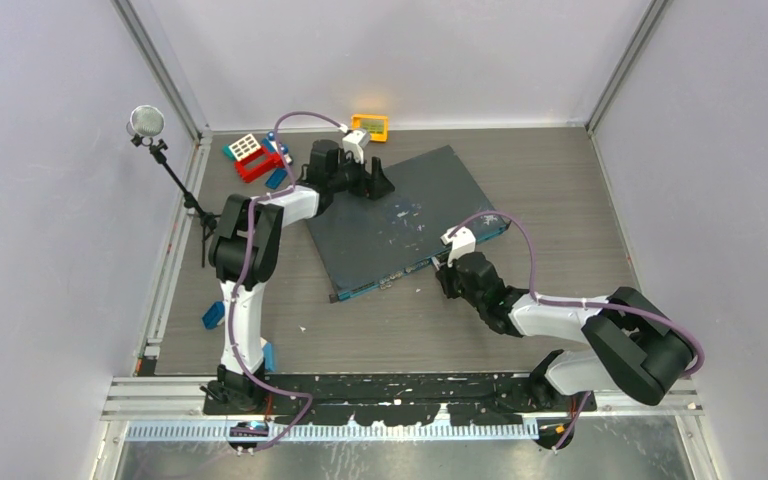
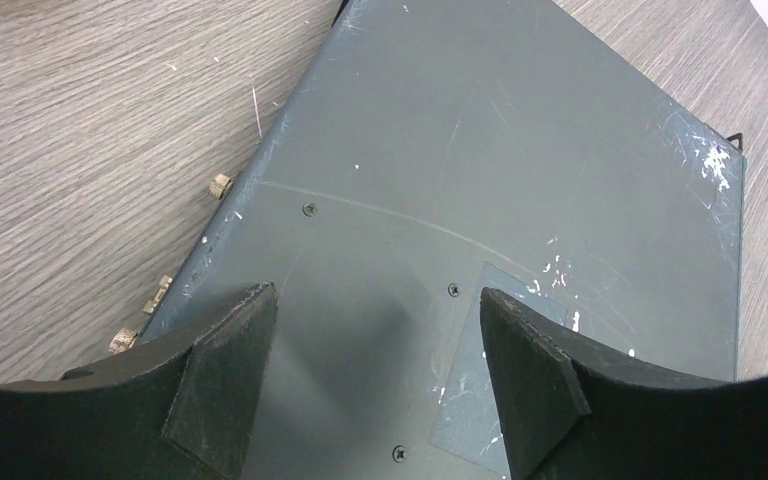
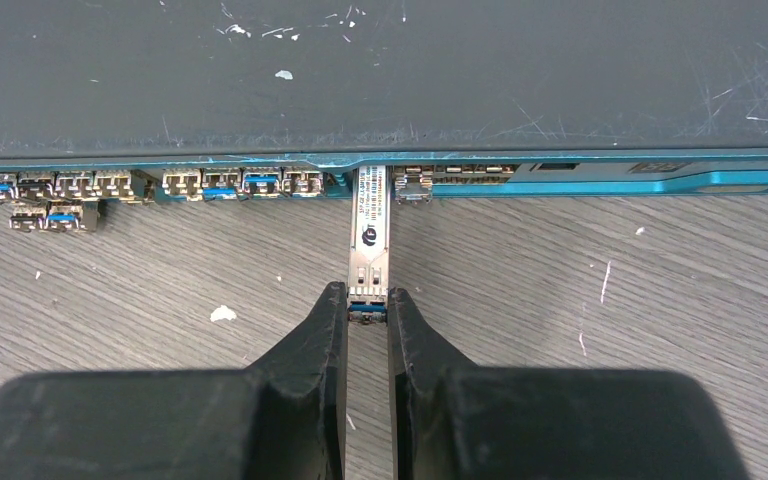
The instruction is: Insert the plug into the switch port
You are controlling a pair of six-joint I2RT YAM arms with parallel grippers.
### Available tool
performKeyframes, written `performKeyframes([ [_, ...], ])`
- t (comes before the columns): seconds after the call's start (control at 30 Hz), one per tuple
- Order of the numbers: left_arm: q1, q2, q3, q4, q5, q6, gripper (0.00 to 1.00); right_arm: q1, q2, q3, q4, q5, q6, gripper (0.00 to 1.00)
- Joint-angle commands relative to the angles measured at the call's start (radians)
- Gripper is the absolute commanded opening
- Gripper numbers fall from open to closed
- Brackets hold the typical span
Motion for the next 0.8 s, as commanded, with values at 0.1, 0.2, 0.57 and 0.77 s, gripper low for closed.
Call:
performKeyframes([
  [0.1,0.003,0.035,-0.012,-0.029,0.026,-0.009,0.75,-0.004,0.004,0.040,0.119,0.062,0.007,0.00],
  [0.2,0.003,0.034,-0.012,-0.029,0.028,-0.009,0.75,-0.004,-0.008,0.029,0.141,0.088,0.019,0.00],
  [0.57,0.003,0.037,-0.006,-0.032,0.038,-0.007,0.73,-0.004,-0.069,0.002,0.157,0.106,0.024,0.01],
  [0.77,0.003,0.039,-0.002,-0.036,0.041,-0.007,0.73,-0.005,-0.072,-0.006,0.155,0.116,0.021,0.01],
])
